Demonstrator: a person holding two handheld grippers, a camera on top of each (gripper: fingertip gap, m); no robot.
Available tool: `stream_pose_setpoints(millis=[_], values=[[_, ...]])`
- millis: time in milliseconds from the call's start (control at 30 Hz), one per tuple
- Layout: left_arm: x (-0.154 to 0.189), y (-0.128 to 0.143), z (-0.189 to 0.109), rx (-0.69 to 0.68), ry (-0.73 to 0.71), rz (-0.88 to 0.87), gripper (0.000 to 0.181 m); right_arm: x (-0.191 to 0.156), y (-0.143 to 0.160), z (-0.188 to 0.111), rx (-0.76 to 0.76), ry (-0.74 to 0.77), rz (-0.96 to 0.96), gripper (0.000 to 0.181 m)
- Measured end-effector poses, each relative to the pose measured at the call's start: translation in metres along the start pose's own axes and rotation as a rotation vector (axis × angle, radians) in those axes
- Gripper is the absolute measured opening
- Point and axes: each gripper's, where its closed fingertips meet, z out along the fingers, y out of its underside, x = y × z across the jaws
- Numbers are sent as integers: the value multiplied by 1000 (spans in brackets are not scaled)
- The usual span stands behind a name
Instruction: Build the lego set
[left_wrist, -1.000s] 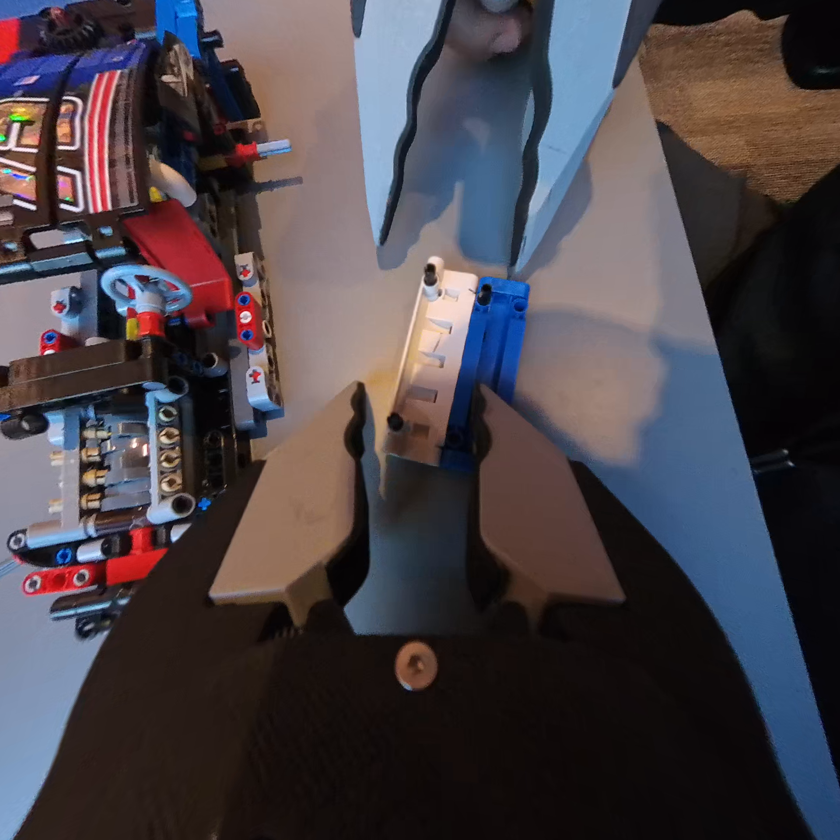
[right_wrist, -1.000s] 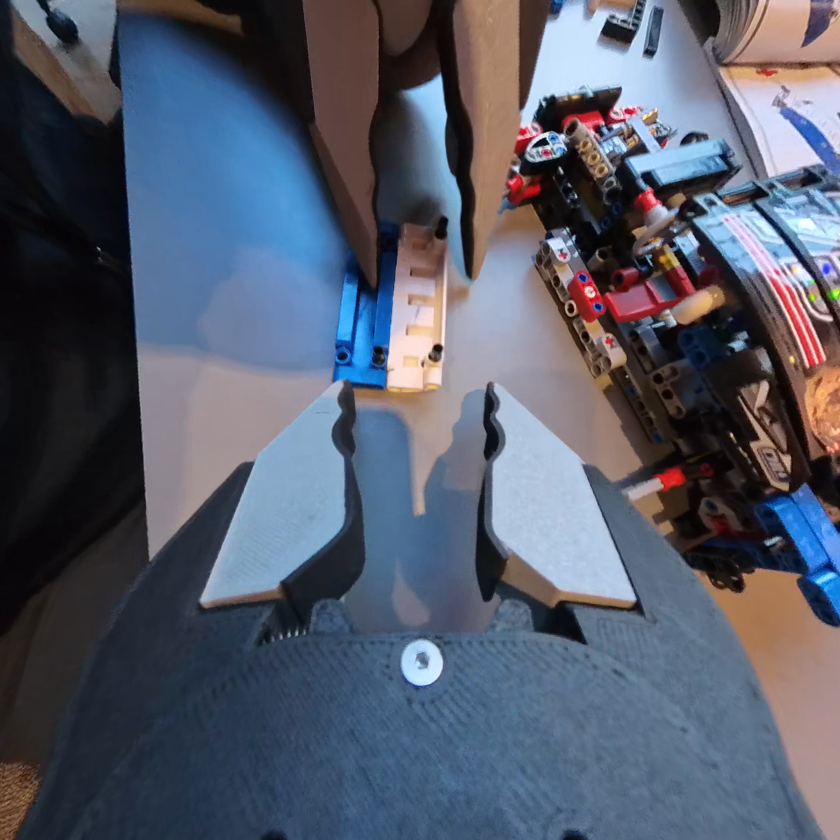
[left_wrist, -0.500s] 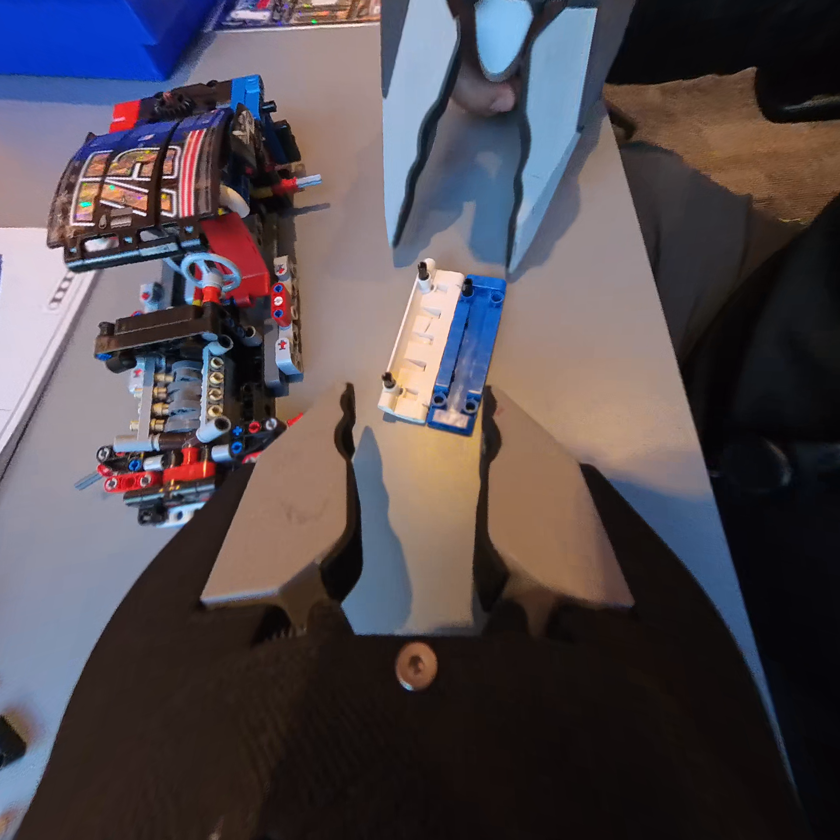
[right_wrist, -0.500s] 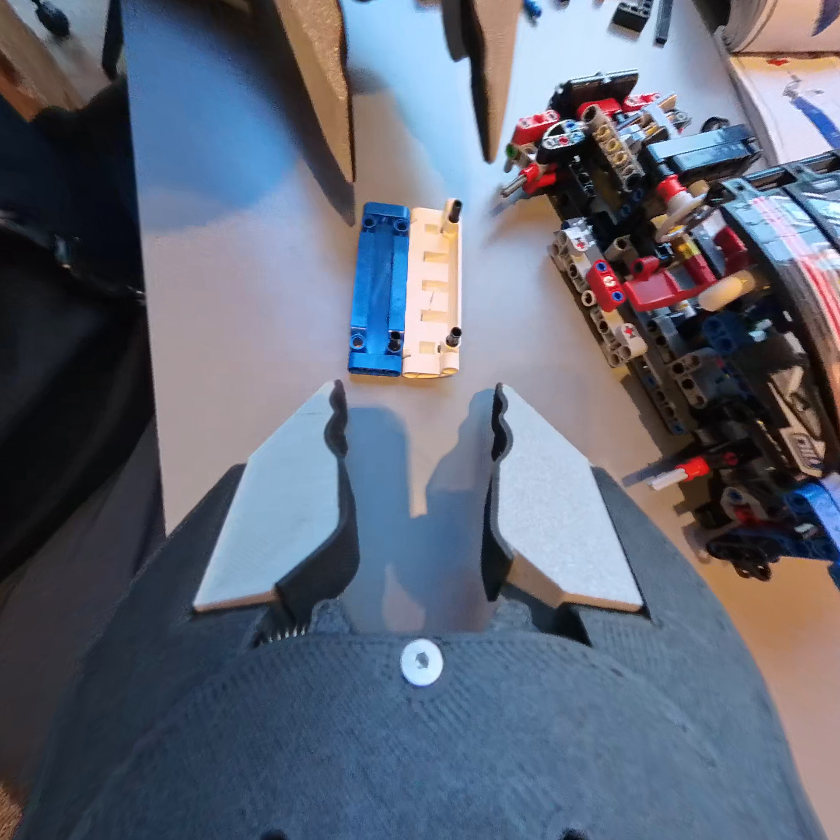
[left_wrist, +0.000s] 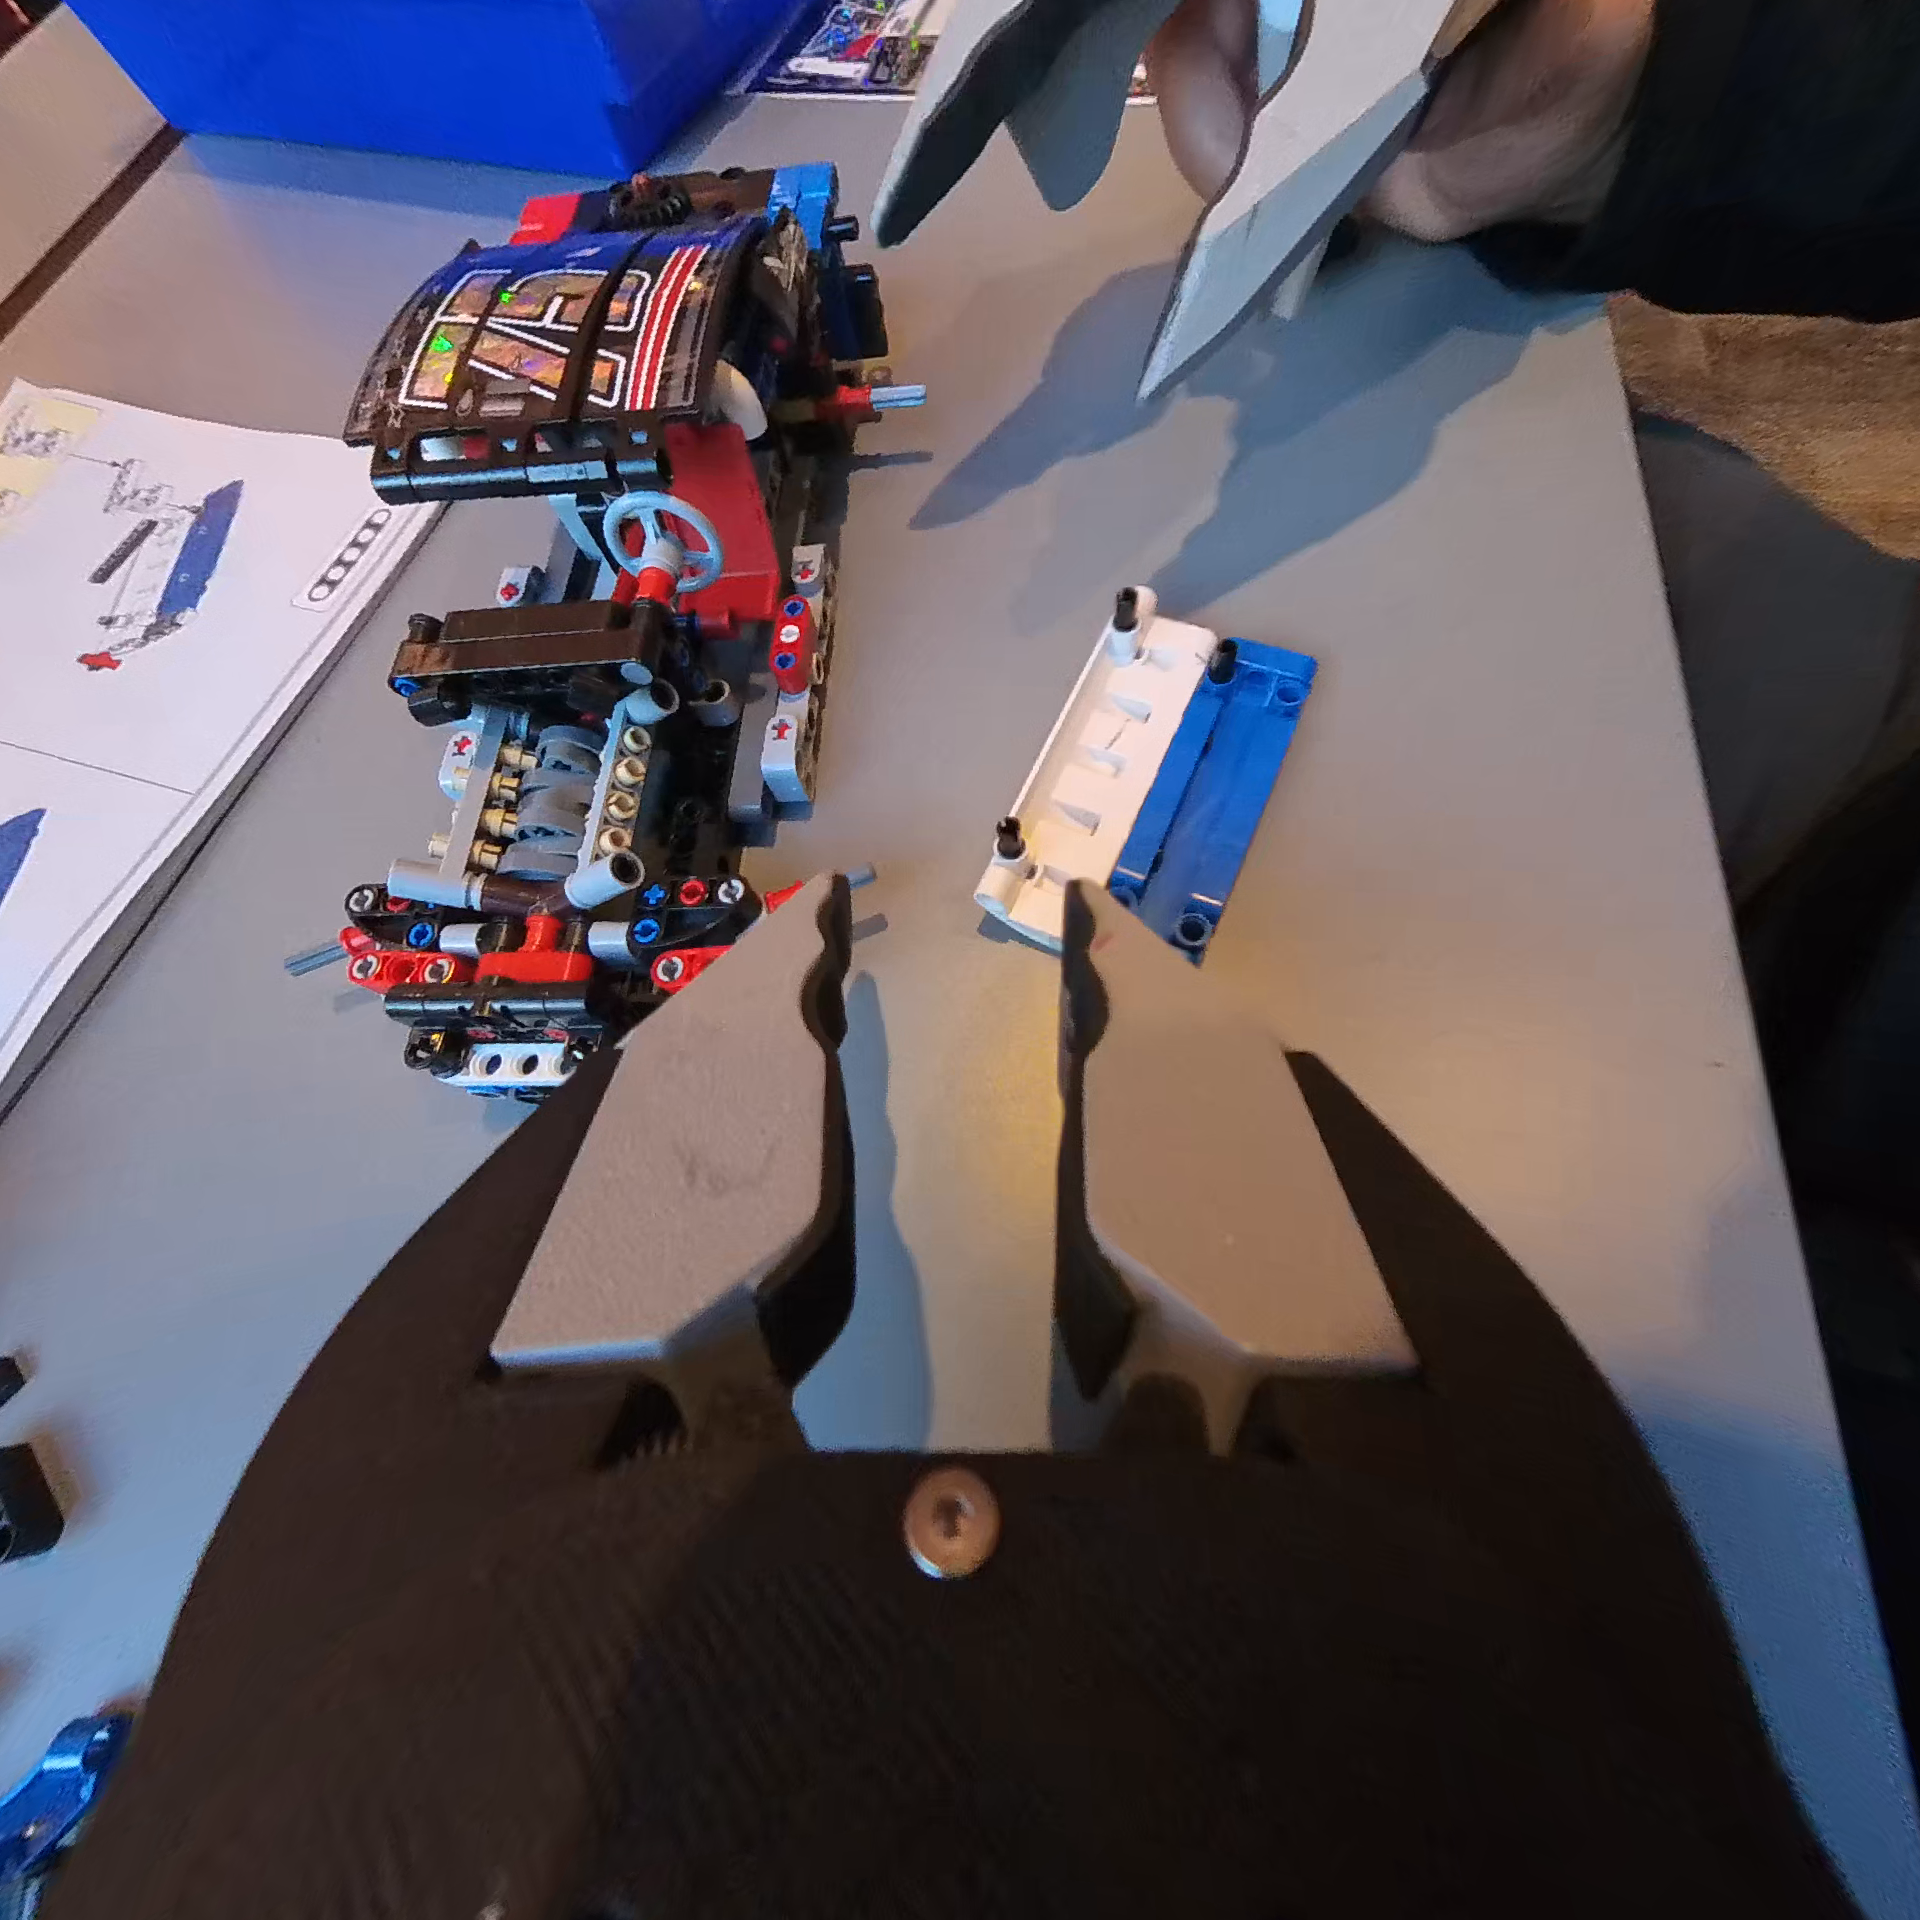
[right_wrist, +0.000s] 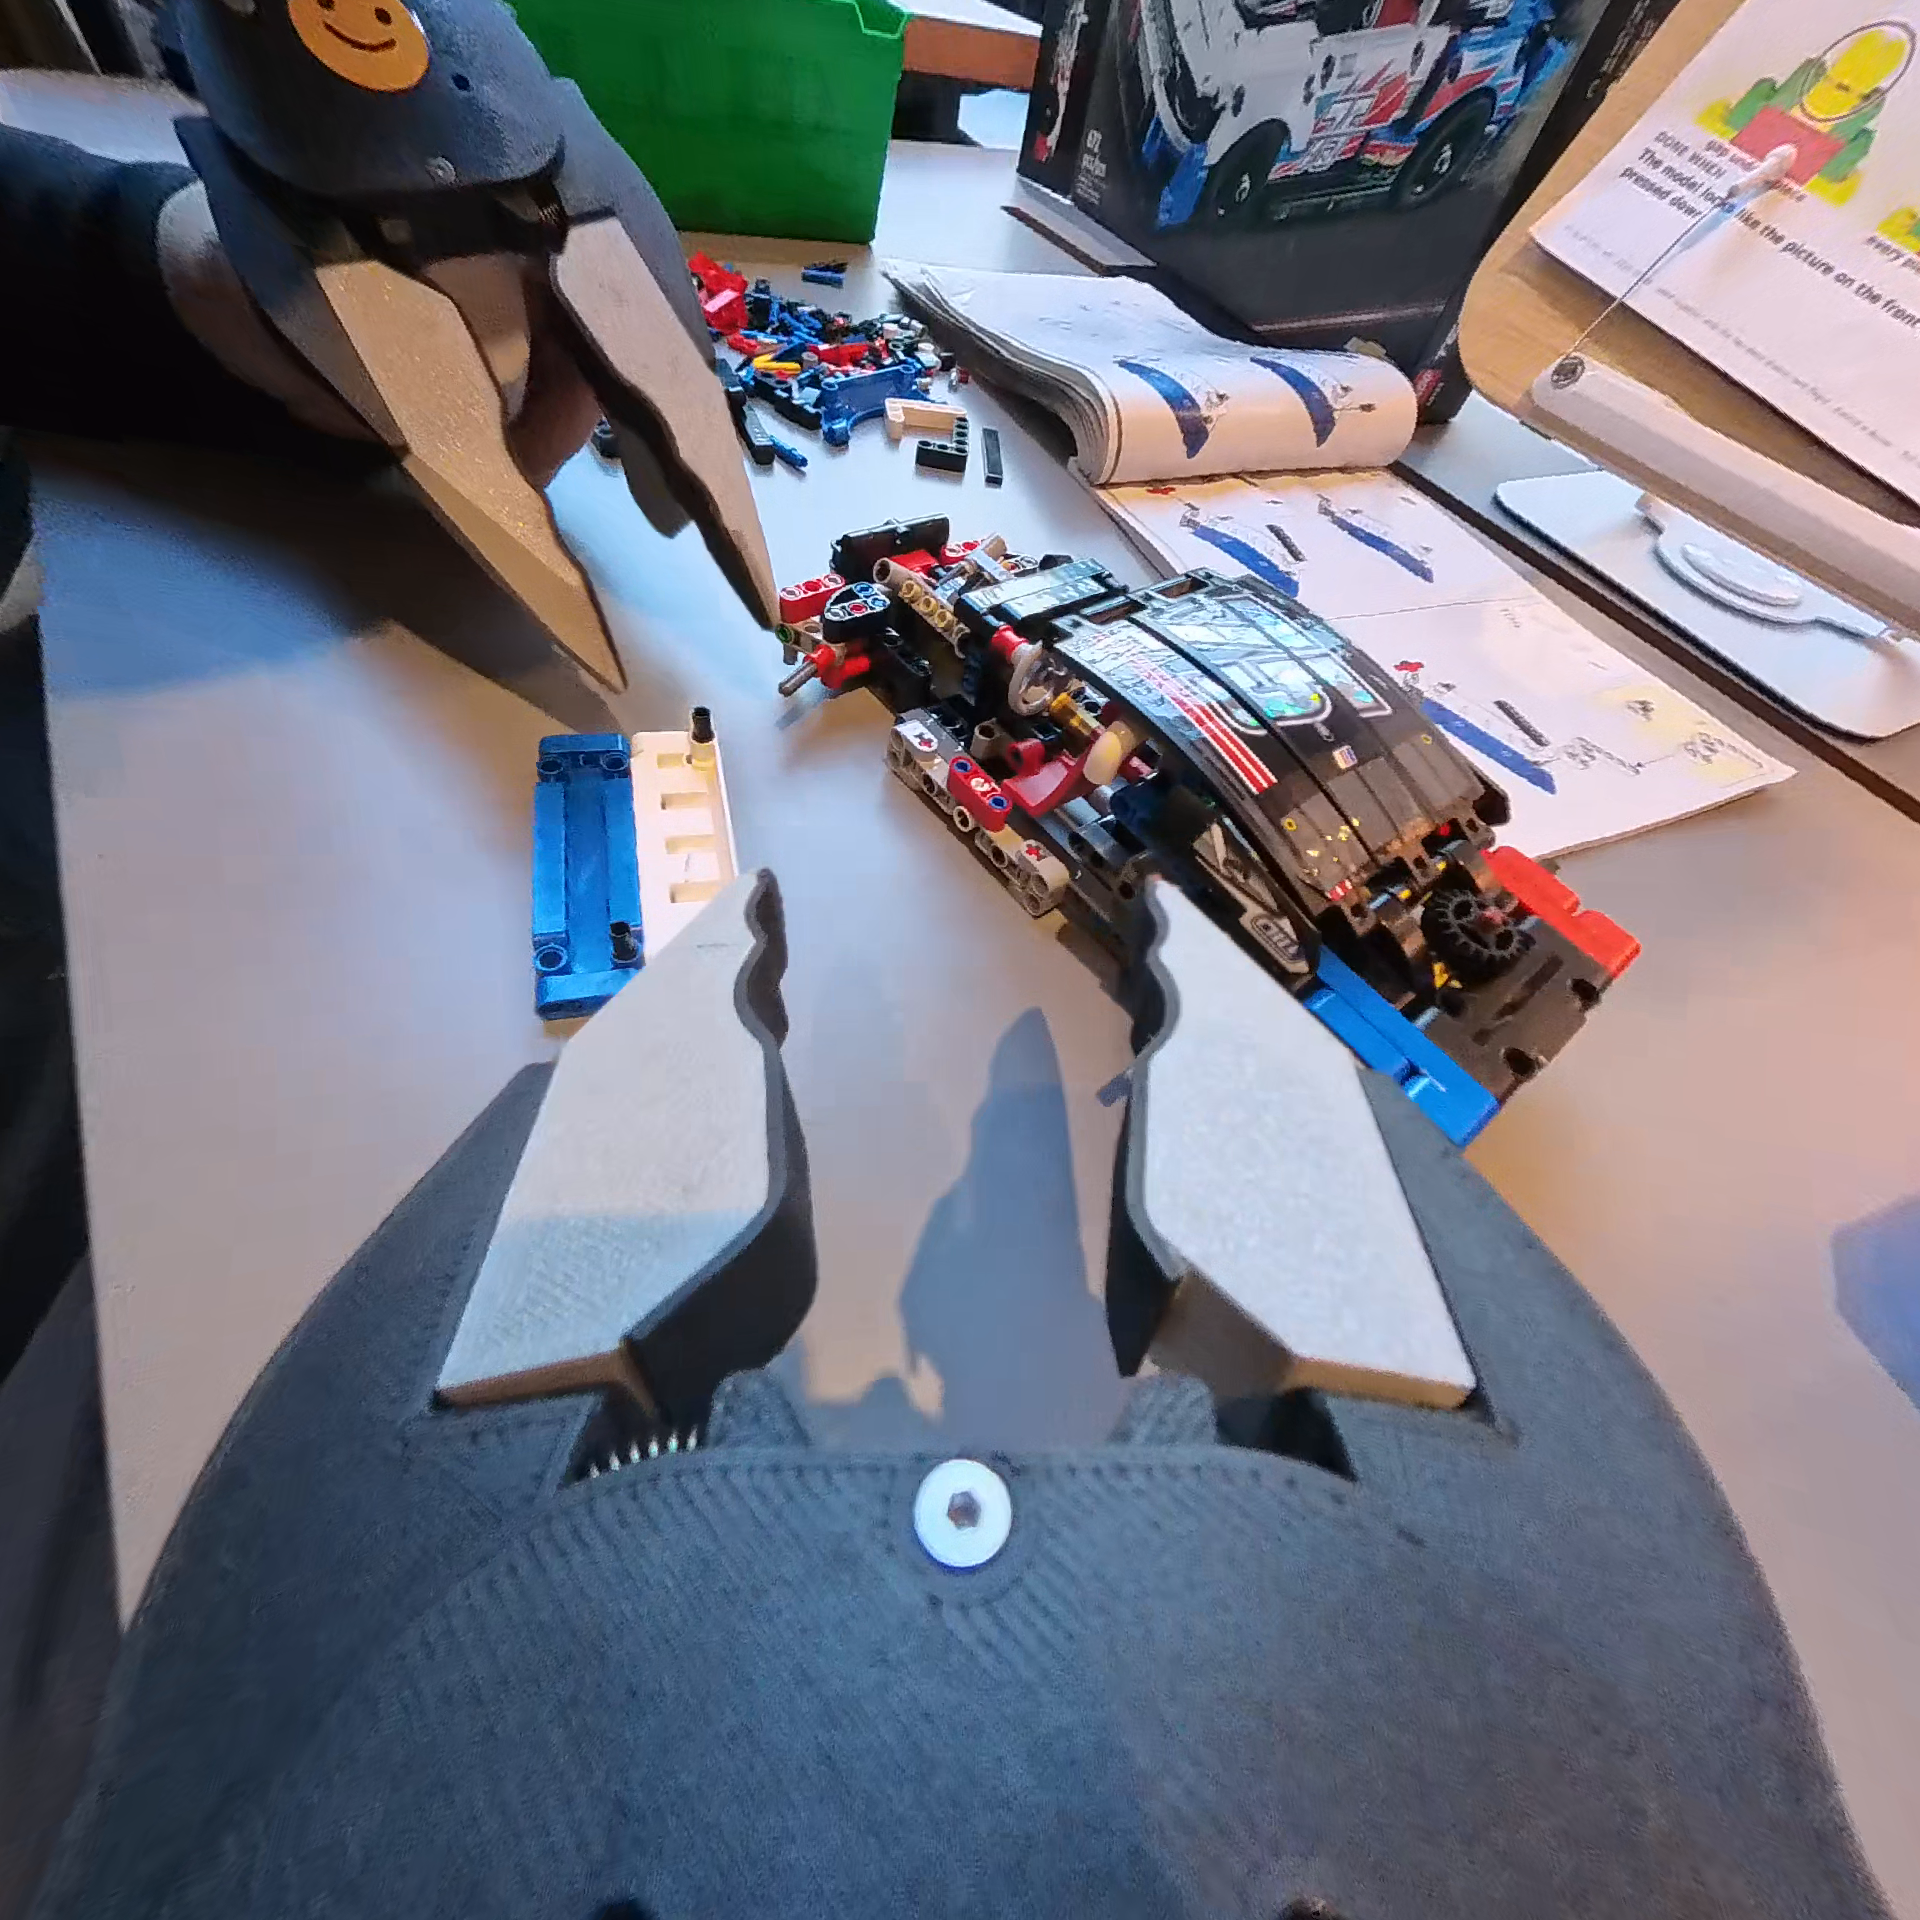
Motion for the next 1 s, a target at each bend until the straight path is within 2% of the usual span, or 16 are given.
stream_pose_setpoints(millis=[300,1000], values=[[-3,1,3,-6,-13,9,30,11,-4,-1,26,48,-10,58],[-7,1,0,7,-33,-18,18,26,-21,1,131,35,29,44]])
